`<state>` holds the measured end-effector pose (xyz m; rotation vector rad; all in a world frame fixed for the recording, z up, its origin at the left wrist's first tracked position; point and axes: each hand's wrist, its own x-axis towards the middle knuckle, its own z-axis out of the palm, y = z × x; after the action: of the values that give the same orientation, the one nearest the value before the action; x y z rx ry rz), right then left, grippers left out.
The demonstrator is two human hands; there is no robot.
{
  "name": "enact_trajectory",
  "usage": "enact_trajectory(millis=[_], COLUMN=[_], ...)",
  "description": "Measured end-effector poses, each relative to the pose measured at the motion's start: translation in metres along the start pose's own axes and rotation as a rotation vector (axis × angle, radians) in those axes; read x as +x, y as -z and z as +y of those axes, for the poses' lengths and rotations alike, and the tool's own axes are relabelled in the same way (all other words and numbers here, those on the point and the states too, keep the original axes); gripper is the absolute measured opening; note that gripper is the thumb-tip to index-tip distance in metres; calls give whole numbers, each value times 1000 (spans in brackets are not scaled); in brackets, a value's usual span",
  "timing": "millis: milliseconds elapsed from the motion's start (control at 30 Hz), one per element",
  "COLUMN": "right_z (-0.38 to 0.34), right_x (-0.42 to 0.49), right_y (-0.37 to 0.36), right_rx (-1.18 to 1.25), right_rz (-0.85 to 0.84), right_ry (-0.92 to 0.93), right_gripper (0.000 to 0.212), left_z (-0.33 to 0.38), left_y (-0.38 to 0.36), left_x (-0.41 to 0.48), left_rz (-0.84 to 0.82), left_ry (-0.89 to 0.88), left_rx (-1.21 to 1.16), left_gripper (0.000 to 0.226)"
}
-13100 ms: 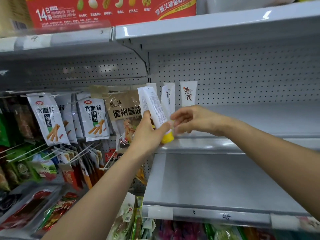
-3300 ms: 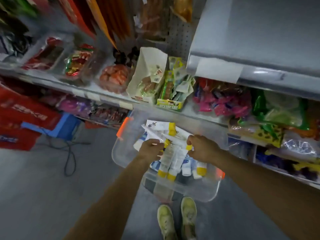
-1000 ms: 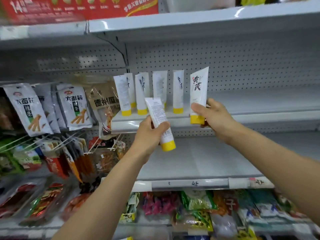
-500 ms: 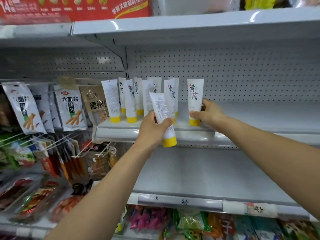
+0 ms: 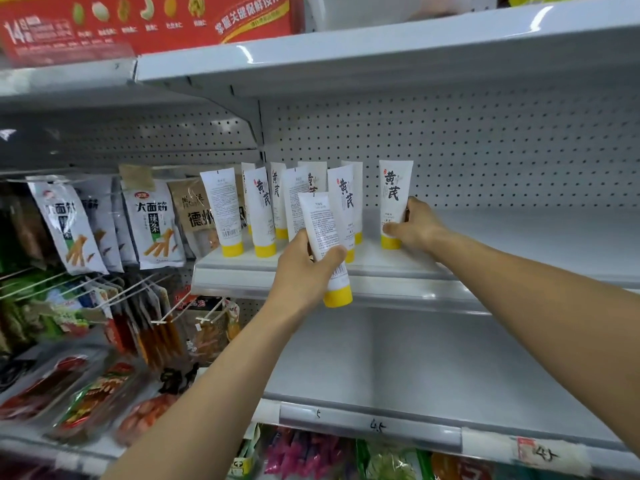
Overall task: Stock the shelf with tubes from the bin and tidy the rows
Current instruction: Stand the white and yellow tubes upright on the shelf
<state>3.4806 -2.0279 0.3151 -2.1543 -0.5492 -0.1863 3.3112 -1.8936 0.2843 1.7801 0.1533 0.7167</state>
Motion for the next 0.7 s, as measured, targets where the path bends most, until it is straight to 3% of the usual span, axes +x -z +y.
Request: enact_trajectory(millis=[400,533,600,700], right_z=[-5,-19,-31,-48], right_x=[-28,-57,-75,-97], right_y=[7,11,8,0], right_rx=[-104,-124,17,105], right_rz=[-72,37,-139,-364], right_ry=[-143,131,228,235], right_gripper=[55,39,41,68], left_z=[6,11,16,22], left_y=[4,4,3,-2], left_x=[-5,-8,-8,-8], left_rz=[-24,-44,-44,-39], left_ry=[11,-1,-19,-40], left_rx=[10,-17,-27,-52], left_gripper=[30,29,30,33])
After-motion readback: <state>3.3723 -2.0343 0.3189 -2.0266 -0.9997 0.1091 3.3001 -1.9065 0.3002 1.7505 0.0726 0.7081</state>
